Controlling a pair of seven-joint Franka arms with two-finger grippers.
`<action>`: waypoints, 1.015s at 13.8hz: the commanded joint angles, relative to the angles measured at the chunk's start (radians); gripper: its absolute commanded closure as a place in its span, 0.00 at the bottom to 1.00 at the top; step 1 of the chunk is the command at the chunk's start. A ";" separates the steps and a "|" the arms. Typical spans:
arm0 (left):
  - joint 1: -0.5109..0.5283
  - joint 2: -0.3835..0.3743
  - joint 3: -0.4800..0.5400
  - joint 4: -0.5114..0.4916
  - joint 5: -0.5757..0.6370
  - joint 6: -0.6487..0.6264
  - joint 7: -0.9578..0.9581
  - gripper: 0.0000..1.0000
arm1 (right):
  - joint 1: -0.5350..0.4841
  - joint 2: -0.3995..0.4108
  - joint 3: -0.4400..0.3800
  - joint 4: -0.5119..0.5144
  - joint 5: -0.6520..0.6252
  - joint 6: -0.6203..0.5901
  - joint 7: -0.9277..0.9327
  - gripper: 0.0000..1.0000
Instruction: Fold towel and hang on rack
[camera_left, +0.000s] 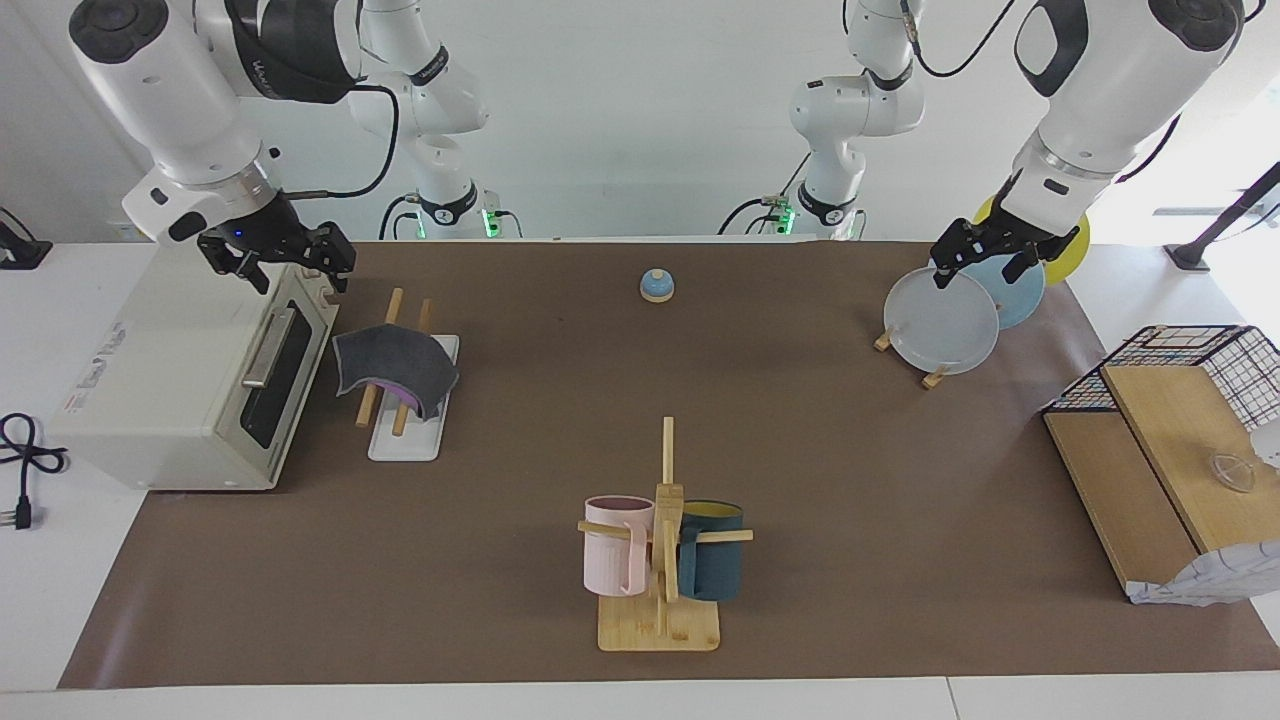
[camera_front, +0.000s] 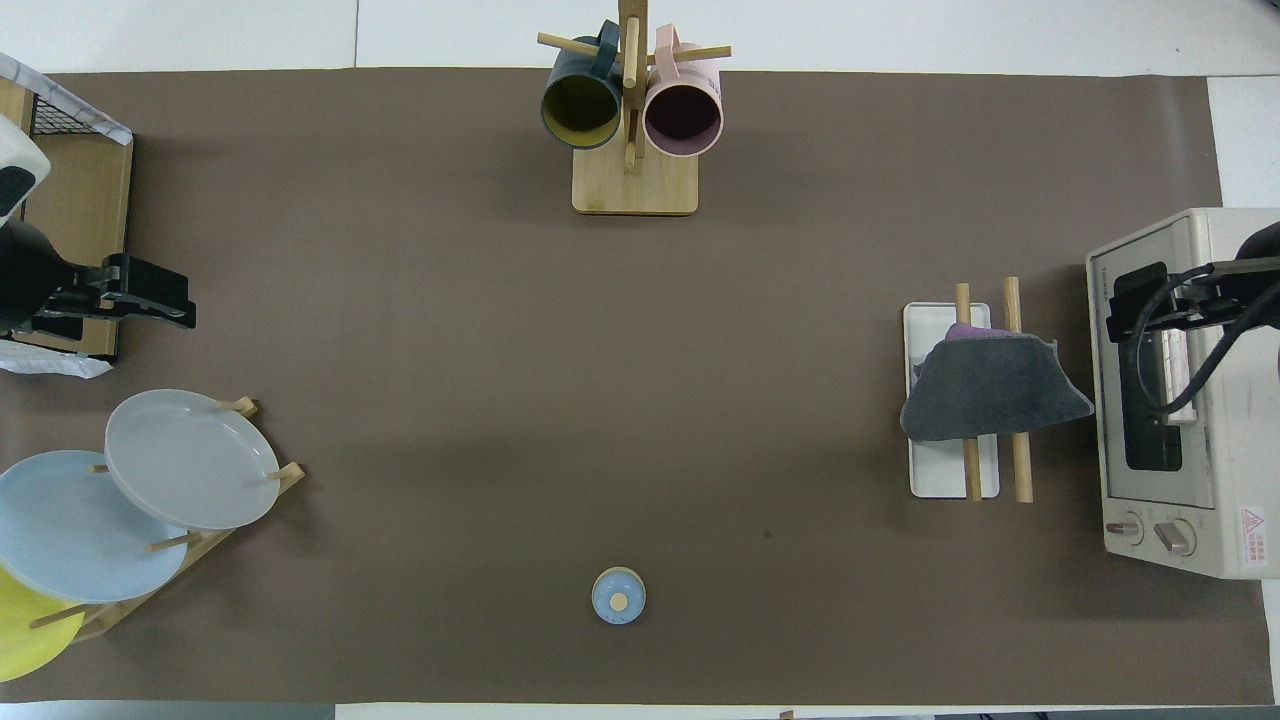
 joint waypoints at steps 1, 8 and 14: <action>0.006 -0.020 -0.006 -0.017 0.012 0.006 0.006 0.00 | 0.015 0.010 -0.021 0.021 0.026 -0.022 0.018 0.00; 0.007 -0.020 -0.006 -0.017 0.012 0.006 0.006 0.00 | 0.000 0.007 -0.023 0.035 0.046 -0.037 0.055 0.00; 0.007 -0.020 -0.006 -0.017 0.012 0.006 0.006 0.00 | -0.020 0.008 -0.021 0.038 0.061 -0.030 0.054 0.00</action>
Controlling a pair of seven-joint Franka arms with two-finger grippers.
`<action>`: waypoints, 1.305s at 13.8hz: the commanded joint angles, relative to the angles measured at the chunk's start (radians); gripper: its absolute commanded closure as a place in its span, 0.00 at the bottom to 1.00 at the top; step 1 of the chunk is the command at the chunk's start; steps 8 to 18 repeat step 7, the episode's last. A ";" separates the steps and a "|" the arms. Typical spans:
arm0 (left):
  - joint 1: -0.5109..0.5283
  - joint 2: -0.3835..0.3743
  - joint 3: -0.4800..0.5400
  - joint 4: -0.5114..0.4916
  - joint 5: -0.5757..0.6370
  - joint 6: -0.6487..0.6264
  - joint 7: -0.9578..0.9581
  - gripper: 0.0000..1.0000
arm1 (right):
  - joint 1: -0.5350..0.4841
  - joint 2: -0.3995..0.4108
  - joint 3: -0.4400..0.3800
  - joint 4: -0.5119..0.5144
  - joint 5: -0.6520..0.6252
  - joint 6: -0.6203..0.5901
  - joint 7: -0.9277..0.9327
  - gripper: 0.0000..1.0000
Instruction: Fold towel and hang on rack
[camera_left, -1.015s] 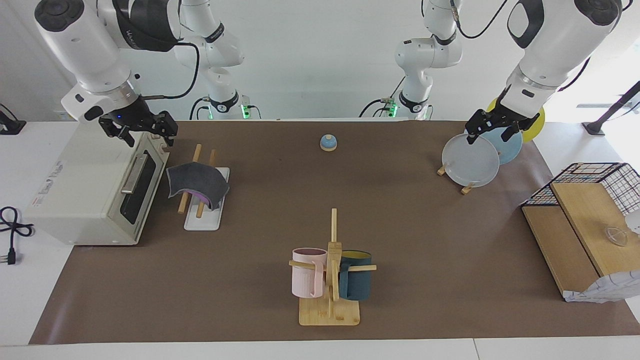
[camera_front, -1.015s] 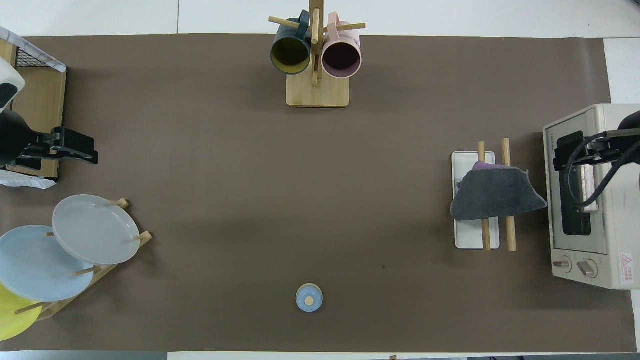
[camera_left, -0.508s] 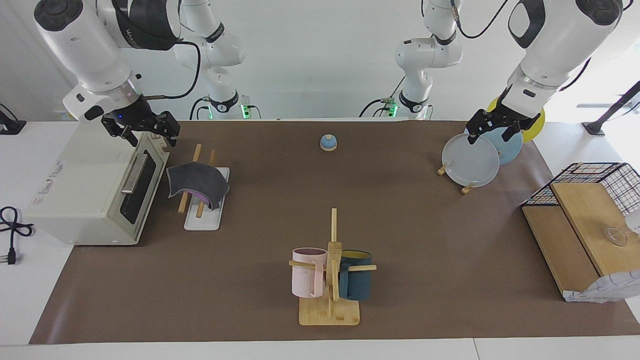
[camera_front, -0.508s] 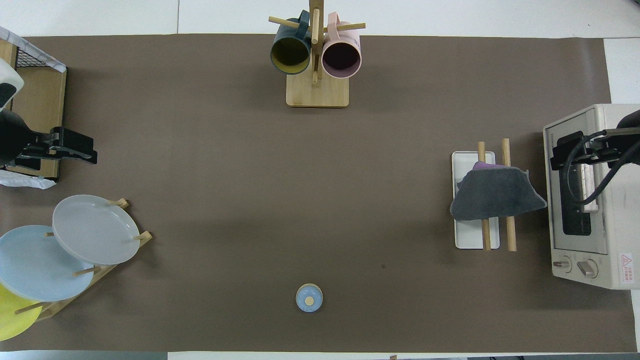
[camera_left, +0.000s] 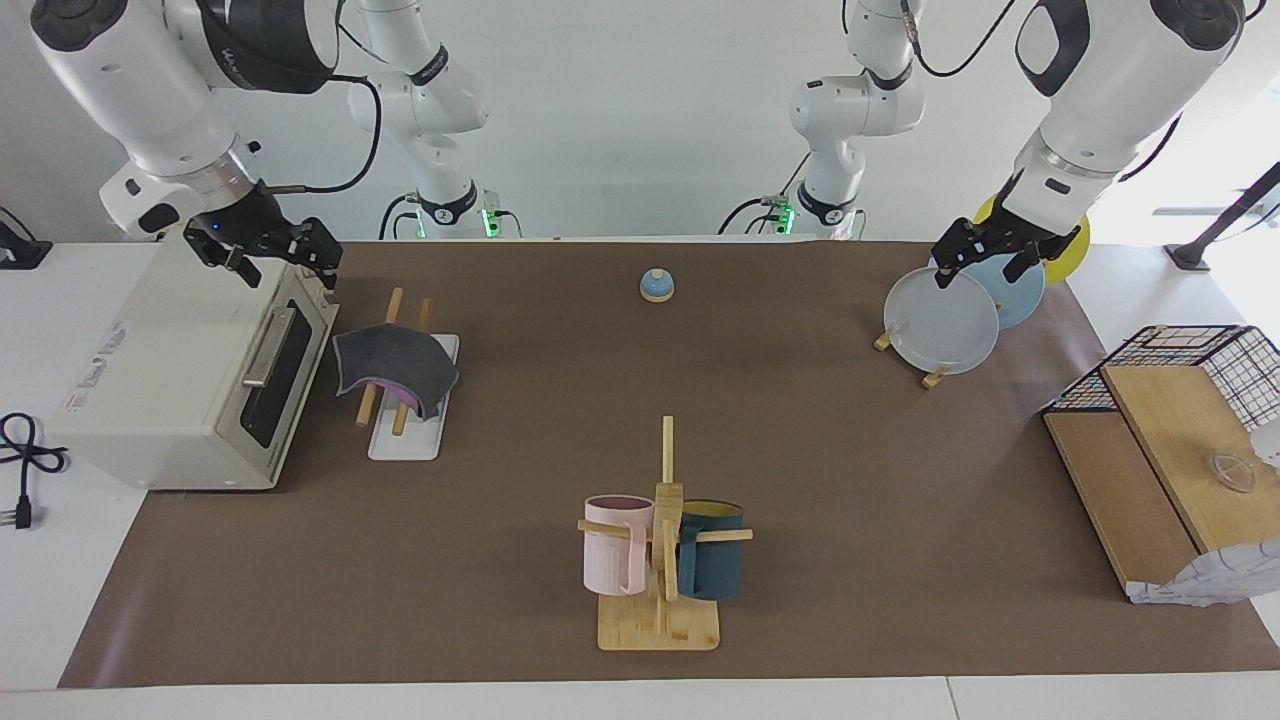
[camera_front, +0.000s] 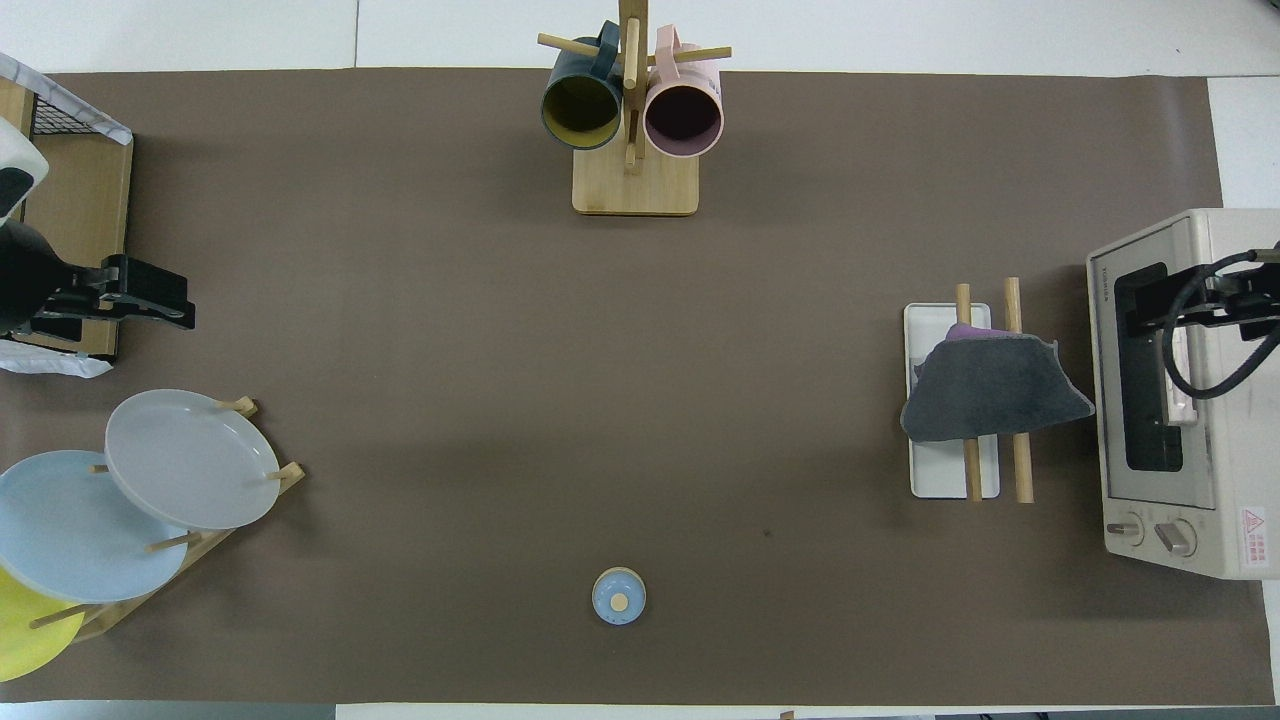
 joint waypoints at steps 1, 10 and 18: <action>0.007 -0.020 -0.006 -0.017 0.012 0.006 0.006 0.00 | -0.007 0.007 0.003 0.017 0.016 -0.003 0.009 0.00; 0.007 -0.020 -0.006 -0.017 0.013 0.006 0.006 0.00 | -0.006 0.007 0.003 0.017 0.010 0.000 0.004 0.00; 0.007 -0.020 -0.006 -0.017 0.013 0.006 0.006 0.00 | -0.006 0.007 0.003 0.017 0.010 0.000 0.004 0.00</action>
